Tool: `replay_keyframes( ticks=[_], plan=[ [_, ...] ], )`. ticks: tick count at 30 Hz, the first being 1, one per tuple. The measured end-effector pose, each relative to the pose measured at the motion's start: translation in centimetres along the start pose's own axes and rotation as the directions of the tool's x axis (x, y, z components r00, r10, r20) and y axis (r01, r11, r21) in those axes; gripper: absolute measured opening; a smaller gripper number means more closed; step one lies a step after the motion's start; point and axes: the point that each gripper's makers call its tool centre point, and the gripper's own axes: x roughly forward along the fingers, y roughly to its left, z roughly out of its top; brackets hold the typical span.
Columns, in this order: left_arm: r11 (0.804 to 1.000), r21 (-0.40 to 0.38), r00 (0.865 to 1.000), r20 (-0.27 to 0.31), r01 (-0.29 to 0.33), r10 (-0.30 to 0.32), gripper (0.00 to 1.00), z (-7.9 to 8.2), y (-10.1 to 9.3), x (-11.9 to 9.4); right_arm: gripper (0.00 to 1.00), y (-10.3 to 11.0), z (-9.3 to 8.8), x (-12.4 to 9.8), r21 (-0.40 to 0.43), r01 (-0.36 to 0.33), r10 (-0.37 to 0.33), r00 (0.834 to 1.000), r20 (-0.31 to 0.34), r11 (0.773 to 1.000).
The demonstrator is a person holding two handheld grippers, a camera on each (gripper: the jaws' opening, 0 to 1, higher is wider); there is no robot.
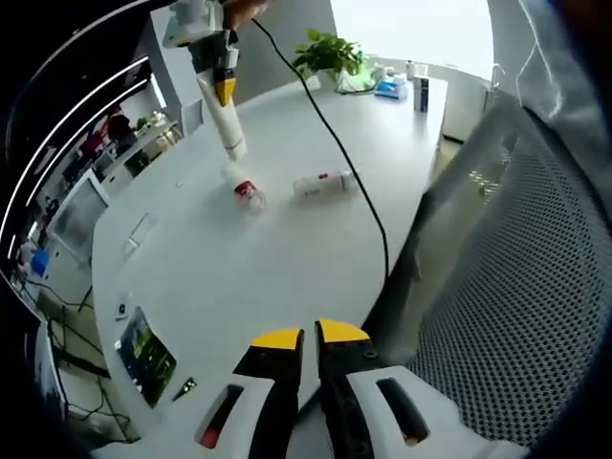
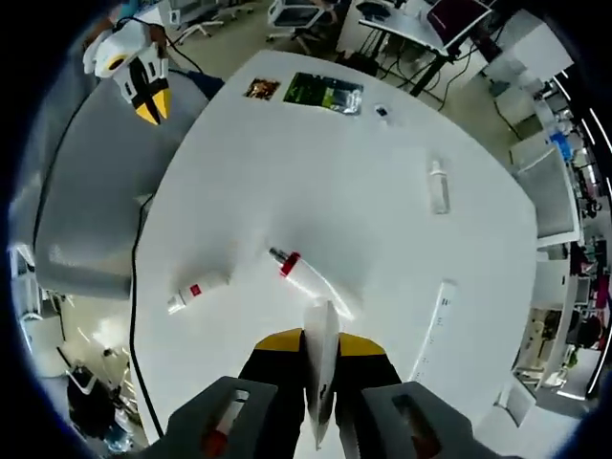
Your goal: Arrange the skincare products in the storage area until every visible bottle or jar stands upright without overlapping.
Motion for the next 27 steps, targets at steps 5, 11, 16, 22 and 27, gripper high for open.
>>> replay_keyframes(
  ticks=[5,11,16,22,27],
  plan=[
    [1.0,-0.003,1.0,-0.001,0.002,-0.002,0.04,0.0,0.0,0.0,0.01,-1.2,-0.6,-0.2,0.021,-0.002,0.003,1.0,-0.005,1.0],
    [1.0,-0.021,1.0,0.019,0.0,0.0,0.06,0.3,0.0,0.0,0.01,-2.4,-1.0,-0.3,0.052,-0.001,0.001,1.0,-0.003,0.999],
    [1.0,-0.023,1.0,0.01,-0.003,0.004,0.05,0.1,0.1,0.0,0.01,-3.1,-1.3,0.1,0.098,-0.02,0.019,1.0,0.016,0.995],
    [1.0,-0.028,1.0,0.004,-0.007,0.008,0.04,0.0,0.2,0.0,0.01,-3.7,-2.3,0.8,0.134,-0.041,0.041,0.999,0.006,0.99],
    [0.999,-0.031,1.0,-0.003,-0.008,0.008,0.04,-0.2,0.2,0.0,0.01,-4.4,-3.3,1.2,0.159,-0.052,0.053,0.999,-0.006,0.986]
  ],
)
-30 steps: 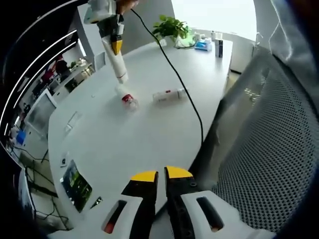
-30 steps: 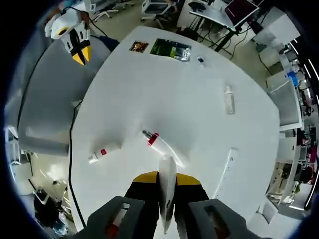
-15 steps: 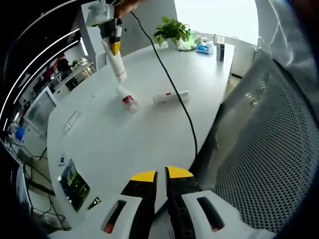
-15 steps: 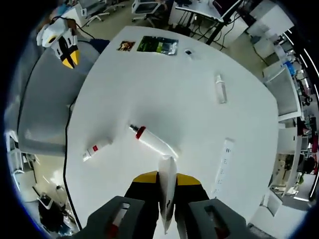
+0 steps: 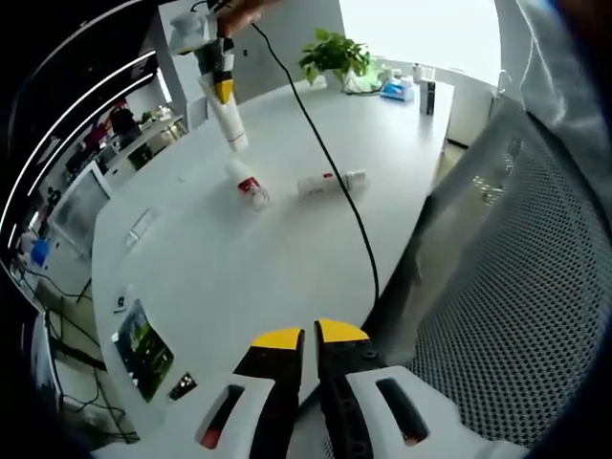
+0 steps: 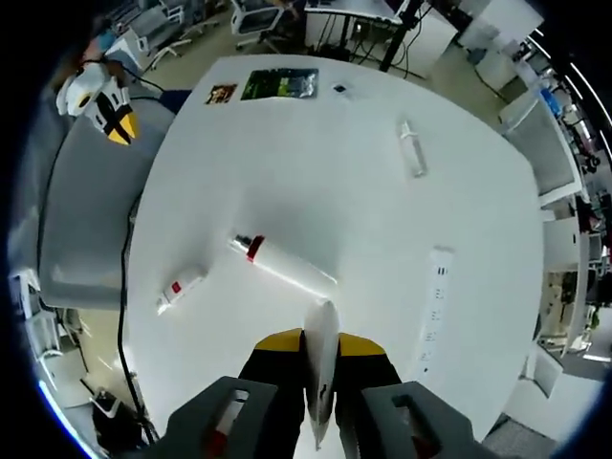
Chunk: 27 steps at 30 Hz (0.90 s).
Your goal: Arrange the skincare products in the storage area until every visible bottle or jar stands upright without overlapping.
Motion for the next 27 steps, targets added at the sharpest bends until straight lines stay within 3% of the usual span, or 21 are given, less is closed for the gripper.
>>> replay_keyframes(
  ticks=[27],
  plan=[
    [1.0,-0.021,1.0,-0.018,-0.012,0.011,0.01,-0.8,0.4,0.0,0.01,-2.3,-2.6,3.2,0.115,-0.033,0.032,0.999,0.012,0.993]
  ],
)
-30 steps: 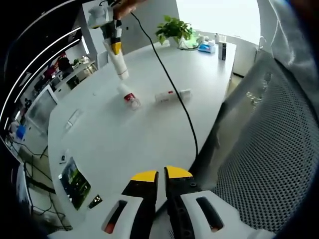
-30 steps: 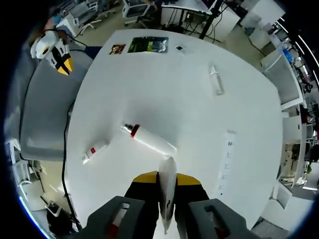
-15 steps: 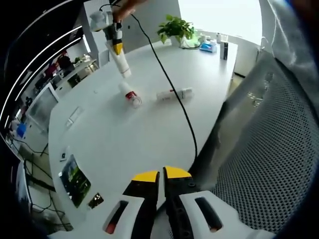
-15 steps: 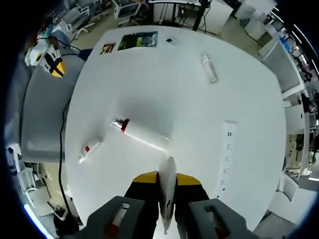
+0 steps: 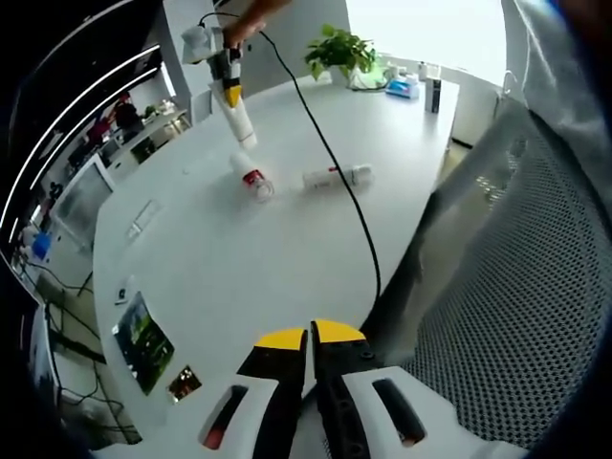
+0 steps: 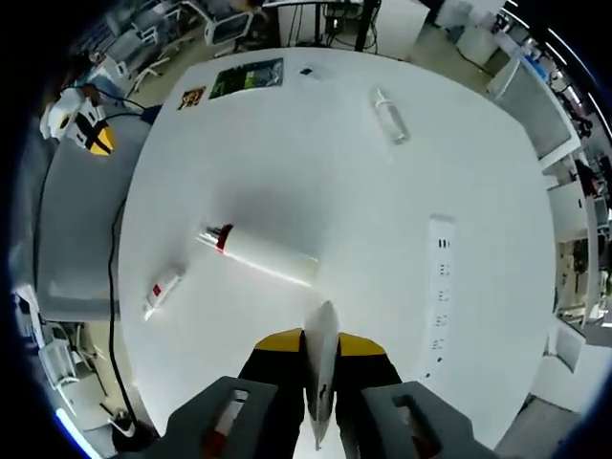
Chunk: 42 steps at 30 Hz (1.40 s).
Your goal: Arrange the skincare products in the storage area until every visible bottle or jar stands upright without overlapping.
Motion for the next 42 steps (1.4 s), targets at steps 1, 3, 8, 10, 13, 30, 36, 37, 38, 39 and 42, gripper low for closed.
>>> replay_keyframes(
  ticks=[1,3,8,10,13,30,36,37,38,39,42],
  plan=[
    [1.0,-0.002,1.0,-0.002,0.0,0.0,0.01,0.0,0.0,0.0,0.01,0.0,0.0,0.1,0.003,-0.002,0.002,1.0,-0.001,1.0],
    [1.0,-0.004,1.0,-0.004,0.0,0.0,0.01,-0.1,0.0,0.0,0.02,0.0,0.0,0.1,0.003,-0.008,0.008,1.0,0.0,1.0],
    [1.0,-0.008,1.0,-0.009,0.0,0.0,0.01,-0.2,0.0,0.1,0.02,-0.1,0.2,0.3,0.011,-0.01,0.01,1.0,0.016,1.0],
    [1.0,-0.008,1.0,-0.013,-0.001,0.001,0.01,-0.2,0.1,0.1,0.02,-0.1,0.2,0.4,0.01,-0.015,0.015,1.0,0.016,1.0],
    [1.0,-0.009,1.0,-0.013,-0.002,0.002,0.01,-0.3,0.1,0.1,0.02,0.1,0.1,0.7,0.007,-0.025,0.025,1.0,0.017,1.0],
    [1.0,-0.012,1.0,-0.018,-0.012,0.012,0.0,-0.4,0.3,0.1,0.14,2.4,-2.0,3.1,0.02,-0.061,0.062,0.998,-0.024,0.998],
    [1.0,-0.013,1.0,-0.016,-0.016,0.016,0.0,-0.4,0.4,0.0,0.24,2.0,-1.8,3.4,0.028,-0.033,0.033,0.999,-0.005,0.999],
    [1.0,-0.014,1.0,-0.016,-0.016,0.016,0.0,-0.4,0.4,0.0,0.27,1.5,-1.9,3.3,0.029,-0.022,0.022,1.0,-0.004,0.999],
    [1.0,-0.014,1.0,-0.016,-0.016,0.016,0.0,-0.4,0.4,0.0,0.31,1.3,-1.9,3.3,0.03,-0.014,0.014,1.0,-0.002,0.999],
    [1.0,-0.014,1.0,-0.015,-0.019,0.019,0.0,-0.4,0.5,0.0,0.34,1.0,-2.0,3.2,0.035,-0.005,0.004,1.0,0.005,0.999],
    [1.0,-0.014,1.0,-0.014,-0.021,0.021,0.0,-0.4,0.5,0.0,0.5,0.1,-2.0,2.9,0.044,0.03,-0.031,0.999,0.016,0.999]
  ],
)
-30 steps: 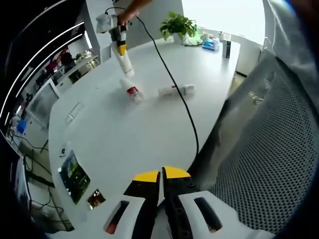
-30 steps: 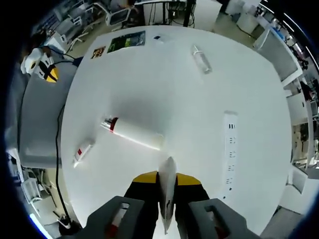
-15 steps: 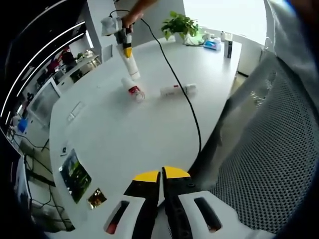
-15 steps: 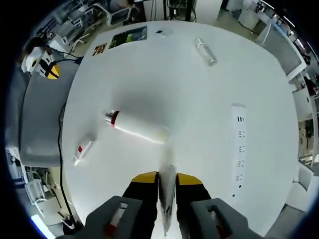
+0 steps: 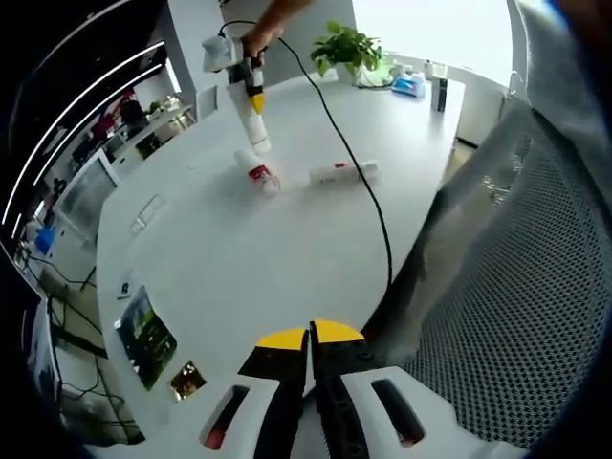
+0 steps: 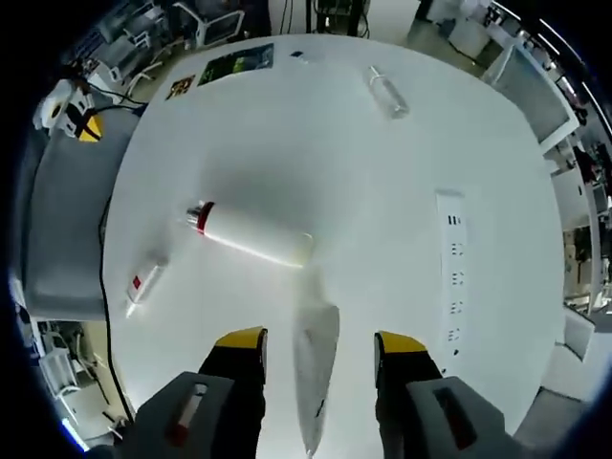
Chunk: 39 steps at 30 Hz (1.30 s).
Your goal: Arrange the skincare products in the storage area until every visible bottle or jar stands upright without overlapping.
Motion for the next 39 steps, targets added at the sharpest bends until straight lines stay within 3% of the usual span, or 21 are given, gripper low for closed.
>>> replay_keyframes(
  ticks=[3,8,16,17,24,28,29,32,34,39],
  plan=[
    [1.0,0.0,1.0,-0.002,-0.002,0.002,0.0,0.0,0.1,0.0,0.63,-0.8,0.3,-0.7,-0.007,0.05,-0.05,0.998,0.025,0.999],
    [1.0,0.002,1.0,-0.003,-0.005,0.005,0.0,-0.1,0.1,0.0,0.76,-1.4,1.1,-2.4,-0.037,0.139,-0.136,0.988,0.077,0.99],
    [1.0,0.006,1.0,-0.003,-0.015,0.015,0.0,-0.1,0.3,0.0,0.8,-0.7,2.3,-6.3,-0.127,0.248,-0.233,0.965,0.123,0.96],
    [1.0,0.006,1.0,-0.005,-0.015,0.015,0.0,-0.1,0.3,0.0,0.8,-0.6,2.6,-7.3,-0.145,0.278,-0.259,0.956,0.136,0.95],
    [1.0,0.017,1.0,-0.007,-0.02,0.02,0.01,-0.1,0.3,0.0,0.8,1.0,4.1,-10.3,-0.187,0.348,-0.317,0.932,0.176,0.919],
    [0.999,0.021,0.999,-0.003,-0.031,0.032,0.01,0.1,0.5,-0.1,0.79,2.2,5.1,-11.7,-0.247,0.39,-0.351,0.917,0.187,0.887],
    [0.999,0.021,0.999,-0.003,-0.033,0.033,0.01,0.1,0.5,-0.1,0.79,2.6,5.4,-11.9,-0.293,0.399,-0.359,0.915,0.182,0.869],
    [0.999,0.025,0.999,-0.001,-0.04,0.04,0.0,0.1,0.6,-0.2,0.8,3.8,6.3,-11.8,-0.325,0.394,-0.353,0.918,0.18,0.86],
    [0.999,0.025,0.999,0.002,-0.048,0.048,0.0,0.1,0.8,-0.3,0.81,4.0,6.9,-11.7,-0.413,0.398,-0.362,0.917,0.165,0.82],
    [0.998,0.026,0.998,0.001,-0.055,0.055,0.0,0.1,0.9,-0.3,0.83,5.1,8.3,-10.1,-0.548,0.35,-0.344,0.932,0.117,0.76]
  ],
)
